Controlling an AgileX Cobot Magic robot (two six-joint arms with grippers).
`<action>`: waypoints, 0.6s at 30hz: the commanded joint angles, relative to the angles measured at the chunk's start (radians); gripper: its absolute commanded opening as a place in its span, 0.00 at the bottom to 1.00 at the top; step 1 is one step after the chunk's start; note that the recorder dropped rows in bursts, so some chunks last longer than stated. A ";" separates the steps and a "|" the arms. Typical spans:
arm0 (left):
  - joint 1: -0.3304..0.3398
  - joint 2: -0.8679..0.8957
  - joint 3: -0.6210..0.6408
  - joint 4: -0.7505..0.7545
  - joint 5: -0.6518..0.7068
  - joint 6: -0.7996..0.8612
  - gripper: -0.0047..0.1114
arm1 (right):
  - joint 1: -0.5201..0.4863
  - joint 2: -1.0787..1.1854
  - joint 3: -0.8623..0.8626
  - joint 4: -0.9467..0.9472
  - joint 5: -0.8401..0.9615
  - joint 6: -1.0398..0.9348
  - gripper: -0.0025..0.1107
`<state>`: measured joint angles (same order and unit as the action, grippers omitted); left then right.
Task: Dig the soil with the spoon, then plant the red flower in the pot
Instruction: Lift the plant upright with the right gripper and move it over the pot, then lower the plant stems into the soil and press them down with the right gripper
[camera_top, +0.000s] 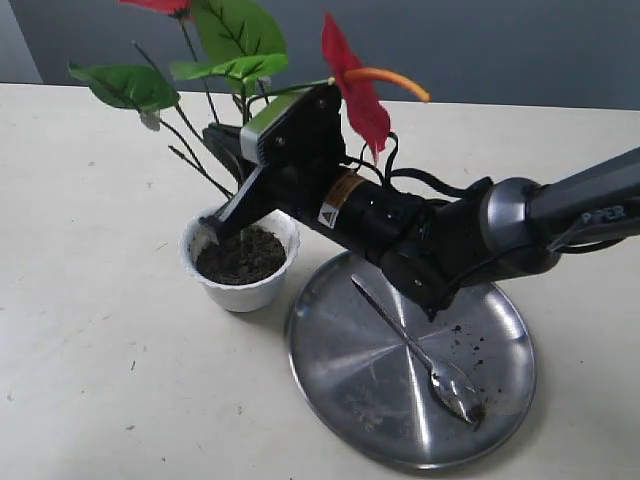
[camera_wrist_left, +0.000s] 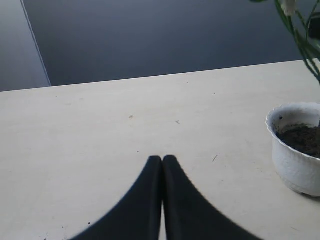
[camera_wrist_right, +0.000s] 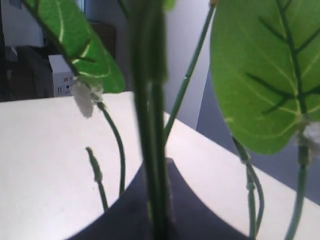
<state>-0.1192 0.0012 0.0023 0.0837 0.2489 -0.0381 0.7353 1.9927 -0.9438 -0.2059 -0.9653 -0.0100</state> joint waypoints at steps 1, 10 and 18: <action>-0.005 -0.001 -0.002 0.000 -0.009 -0.004 0.05 | 0.003 0.073 0.000 -0.045 -0.008 -0.015 0.02; -0.005 -0.001 -0.002 0.000 -0.009 -0.004 0.05 | 0.005 0.083 0.000 -0.117 0.119 0.010 0.02; -0.005 -0.001 -0.002 0.000 -0.009 -0.004 0.05 | 0.005 0.067 0.000 -0.218 0.160 0.084 0.02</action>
<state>-0.1192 0.0012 0.0023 0.0837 0.2489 -0.0381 0.7368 2.0500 -0.9558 -0.3449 -0.9267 0.0283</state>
